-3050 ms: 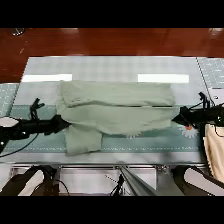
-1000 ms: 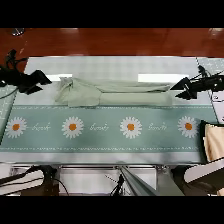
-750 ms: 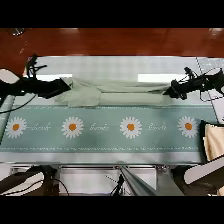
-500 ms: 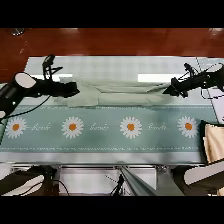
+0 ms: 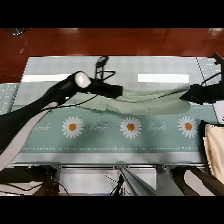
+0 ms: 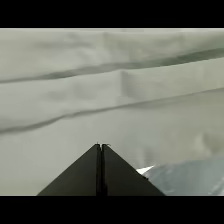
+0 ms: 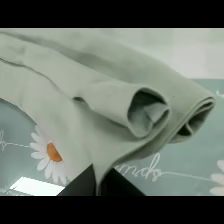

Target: Fold the shirts.

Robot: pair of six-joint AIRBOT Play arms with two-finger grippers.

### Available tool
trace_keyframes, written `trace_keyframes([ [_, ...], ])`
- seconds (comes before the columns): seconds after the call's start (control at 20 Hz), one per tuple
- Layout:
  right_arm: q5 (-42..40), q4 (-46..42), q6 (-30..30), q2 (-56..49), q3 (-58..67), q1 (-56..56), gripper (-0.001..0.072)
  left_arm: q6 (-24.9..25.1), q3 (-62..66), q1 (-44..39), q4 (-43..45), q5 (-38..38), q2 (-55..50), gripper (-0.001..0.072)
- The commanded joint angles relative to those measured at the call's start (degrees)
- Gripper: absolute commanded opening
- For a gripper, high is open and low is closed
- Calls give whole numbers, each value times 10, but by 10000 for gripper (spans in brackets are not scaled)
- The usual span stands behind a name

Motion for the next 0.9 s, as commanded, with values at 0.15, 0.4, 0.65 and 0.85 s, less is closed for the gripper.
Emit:
trace_keyframes([
  [0.15, 17, 14, 42, 180, -49, 0, 27, -96, 260, -115, -1, -167, -227, 24],
  [0.4, 17, 42, 35, 184, -49, 0, 27, -99, 283, -163, -68, -191, -257, 25],
  [0.65, 3, 90, 28, 172, -49, 7, 27, -99, 301, -19, -68, -247, -204, 25],
  [0.85, -66, 165, -2, 102, -33, 137, 27, -64, 300, 143, 12, -397, -99, 25],
])
